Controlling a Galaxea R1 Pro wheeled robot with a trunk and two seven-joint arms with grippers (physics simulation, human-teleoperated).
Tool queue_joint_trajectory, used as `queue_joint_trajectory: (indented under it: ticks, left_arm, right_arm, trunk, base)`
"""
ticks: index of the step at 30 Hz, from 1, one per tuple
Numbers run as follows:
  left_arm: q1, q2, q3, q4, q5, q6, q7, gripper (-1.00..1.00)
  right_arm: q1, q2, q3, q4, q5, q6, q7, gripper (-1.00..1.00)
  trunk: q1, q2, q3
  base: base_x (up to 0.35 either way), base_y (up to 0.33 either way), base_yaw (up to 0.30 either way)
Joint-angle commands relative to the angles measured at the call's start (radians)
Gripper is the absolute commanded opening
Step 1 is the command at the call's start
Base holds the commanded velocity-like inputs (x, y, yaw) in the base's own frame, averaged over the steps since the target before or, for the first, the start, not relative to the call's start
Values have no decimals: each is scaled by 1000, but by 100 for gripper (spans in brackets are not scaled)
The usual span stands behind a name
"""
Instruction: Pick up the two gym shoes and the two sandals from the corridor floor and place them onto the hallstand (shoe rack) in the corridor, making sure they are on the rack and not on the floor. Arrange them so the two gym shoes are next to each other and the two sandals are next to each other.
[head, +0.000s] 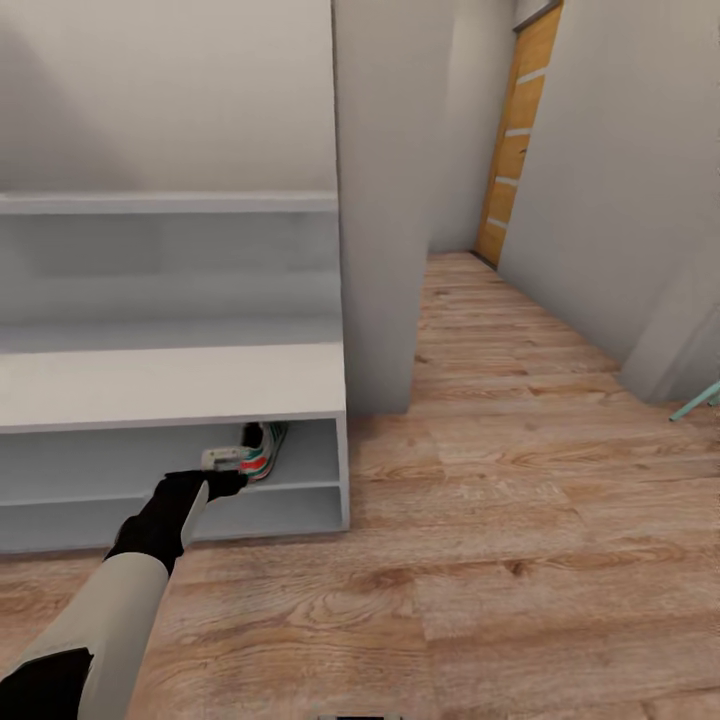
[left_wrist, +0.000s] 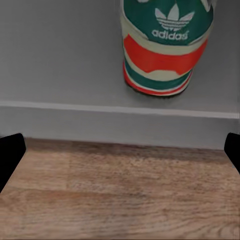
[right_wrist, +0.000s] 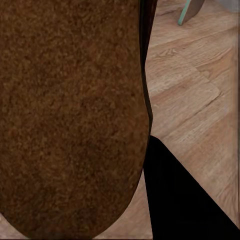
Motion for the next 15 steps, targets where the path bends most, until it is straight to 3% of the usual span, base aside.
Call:
queue_joint_trajectory:
  ticks: [1,8,10,13,15]
  left_arm:
    - [0,0,2,-1,-8,-4,-3,100]
    - [56,1,2,-2,-6,-100,-12,100]
    - [105,2,3,-2,-6,-178,-12,100]
    - [157,2,3,-3,-6,-241,-12,100]
    - [225,1,3,-4,-6,-314,-11,100]
  right_arm:
    - [-1,0,-3,0,-5,0,10,-100]
    - [-1,28,-1,1,-4,0,10,-100]
    - [-1,45,-1,0,-4,-1,10,-100]
    - [-1,52,-1,1,-4,-1,10,-100]
    - [-1,56,-1,1,-4,-1,10,-100]
  trunk:
    - [-1,0,-1]
    - [-1,0,-1]
    - [-1,0,-1]
    - [-1,0,-1]
    - [-1,0,-1]
  base:
    - [-314,120,0]
    - [-315,128,0]
    - [-315,129,0]
    - [-315,129,0]
    - [-255,119,0]
